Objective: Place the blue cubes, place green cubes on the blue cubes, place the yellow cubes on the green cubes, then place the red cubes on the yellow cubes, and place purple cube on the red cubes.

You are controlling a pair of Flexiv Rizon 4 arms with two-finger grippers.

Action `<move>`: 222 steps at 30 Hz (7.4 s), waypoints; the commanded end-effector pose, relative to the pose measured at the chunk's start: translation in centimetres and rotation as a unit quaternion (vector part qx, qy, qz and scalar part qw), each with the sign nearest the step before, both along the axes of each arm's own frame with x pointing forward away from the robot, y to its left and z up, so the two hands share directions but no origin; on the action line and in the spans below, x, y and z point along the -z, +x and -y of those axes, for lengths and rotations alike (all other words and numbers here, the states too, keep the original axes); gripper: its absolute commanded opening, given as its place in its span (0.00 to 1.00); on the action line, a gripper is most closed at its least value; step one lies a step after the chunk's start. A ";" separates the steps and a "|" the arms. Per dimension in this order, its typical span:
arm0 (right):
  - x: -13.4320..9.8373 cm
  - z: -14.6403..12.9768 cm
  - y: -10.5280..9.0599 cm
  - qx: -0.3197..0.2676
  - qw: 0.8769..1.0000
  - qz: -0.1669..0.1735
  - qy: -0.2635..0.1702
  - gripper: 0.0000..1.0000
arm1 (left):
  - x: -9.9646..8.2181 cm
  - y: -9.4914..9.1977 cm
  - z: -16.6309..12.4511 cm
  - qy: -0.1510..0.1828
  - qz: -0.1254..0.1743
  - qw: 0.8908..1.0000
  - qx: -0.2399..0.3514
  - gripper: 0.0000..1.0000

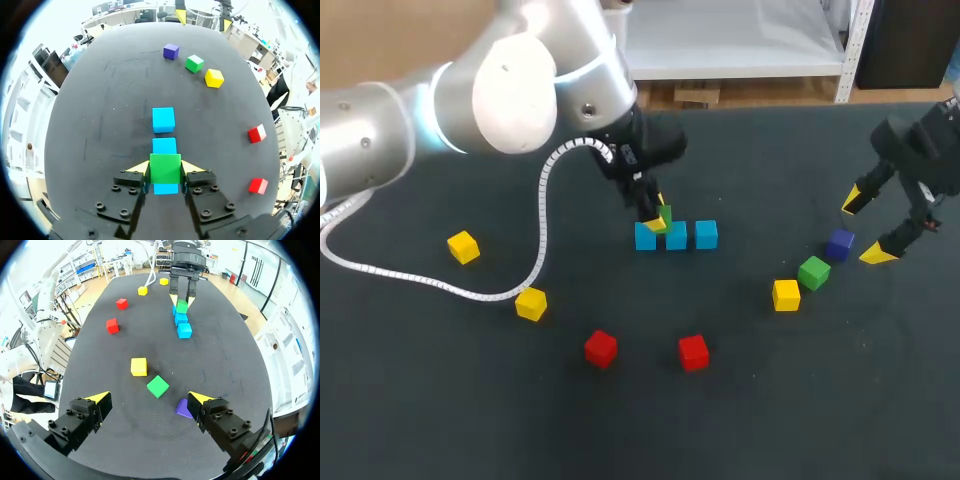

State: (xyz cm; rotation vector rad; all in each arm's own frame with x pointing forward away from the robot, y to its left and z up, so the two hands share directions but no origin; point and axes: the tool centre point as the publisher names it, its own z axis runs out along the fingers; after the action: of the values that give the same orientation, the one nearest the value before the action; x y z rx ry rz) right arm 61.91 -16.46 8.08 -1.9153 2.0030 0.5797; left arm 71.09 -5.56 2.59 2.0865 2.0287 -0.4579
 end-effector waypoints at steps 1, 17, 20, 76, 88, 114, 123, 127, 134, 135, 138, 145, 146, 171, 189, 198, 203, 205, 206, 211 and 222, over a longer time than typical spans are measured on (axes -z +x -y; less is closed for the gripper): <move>0.0 0.0 0.0 0.000 1.000 0.000 0.001 1.00 | 0.1 0.4 0.1 0.000 -0.004 1.000 0.003 0.00; 0.0 0.0 0.0 0.000 1.000 0.000 0.001 1.00 | 0.3 0.4 0.0 -0.001 -0.006 1.000 0.003 0.00; 0.0 0.0 0.0 0.000 1.000 0.000 0.001 1.00 | 0.3 0.4 -0.1 -0.001 -0.006 1.000 0.003 0.00; 0.0 0.0 0.0 0.000 1.000 0.000 0.001 1.00 | 0.2 0.5 -0.1 -0.010 -0.011 1.000 0.006 0.49; 0.0 0.0 0.0 0.000 1.000 0.000 0.001 1.00 | 0.2 -0.2 0.2 -0.015 -0.013 1.000 0.005 0.48; 0.0 0.0 0.0 0.000 1.000 0.000 0.001 1.00 | 0.0 -0.3 0.4 -0.014 -0.015 1.000 0.002 0.89; 0.0 0.0 0.0 0.000 1.000 0.000 0.001 1.00 | -1.0 -0.1 -0.5 -0.024 -0.002 1.000 0.002 1.00; 0.0 0.0 0.0 0.000 1.000 0.000 0.001 1.00 | -1.8 -0.5 -1.4 -0.033 0.003 0.999 -0.001 1.00; 0.0 0.0 0.0 0.000 1.000 0.000 0.001 1.00 | -3.0 -1.5 -3.6 -0.049 0.012 0.999 -0.003 1.00; 0.0 0.0 0.0 0.000 1.000 0.000 0.001 1.00 | -3.2 -1.7 -4.0 -0.055 0.015 0.998 -0.003 1.00; 0.0 0.0 0.0 0.000 1.000 0.000 0.001 1.00 | -3.4 -2.1 -5.0 -0.064 0.016 0.998 0.001 1.00; 0.0 0.0 0.0 0.000 1.000 0.000 0.001 1.00 | -4.3 -3.1 -7.0 -0.089 0.029 0.995 0.026 1.00; 0.0 0.0 0.0 0.000 1.000 0.000 0.001 1.00 | -4.5 -3.3 -7.3 -0.086 0.030 0.995 0.030 1.00; 0.0 0.0 0.0 0.000 1.000 0.000 0.001 1.00 | -8.1 -9.2 -17.6 -0.158 0.075 0.984 0.033 1.00; 0.0 0.0 0.0 0.000 1.000 0.000 0.001 1.00 | -8.0 -10.6 -24.3 -0.140 0.075 0.987 0.020 1.00; 0.0 0.0 0.0 0.000 1.000 0.000 0.001 1.00 | -7.4 -10.1 -25.5 -0.132 0.070 0.989 0.017 1.00; 0.0 0.0 0.0 0.000 1.000 0.000 0.001 1.00 | -7.5 -10.1 -25.5 -0.132 0.072 0.988 0.028 1.00; 0.0 0.0 0.0 0.000 1.000 0.000 0.001 1.00 | -7.7 -10.1 -25.2 -0.134 0.068 0.988 0.039 1.00; 0.0 0.0 0.0 0.000 1.000 0.000 0.001 1.00 | -7.7 -10.1 -25.2 -0.134 0.068 0.988 0.039 1.00; 0.0 0.0 0.0 0.000 1.000 0.000 0.001 1.00 | -7.7 -10.1 -25.2 -0.134 0.068 0.988 0.039 1.00; 0.4 -0.4 0.0 -0.063 0.997 0.022 -0.036 1.00 | -7.7 -10.1 -25.2 -0.134 0.068 0.988 0.039 1.00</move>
State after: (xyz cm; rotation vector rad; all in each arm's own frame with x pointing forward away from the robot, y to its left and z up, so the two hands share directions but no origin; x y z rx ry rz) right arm 61.82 -16.81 7.82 -2.0220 1.9257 0.5349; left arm 60.88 19.57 10.30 1.9778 1.7147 -0.5489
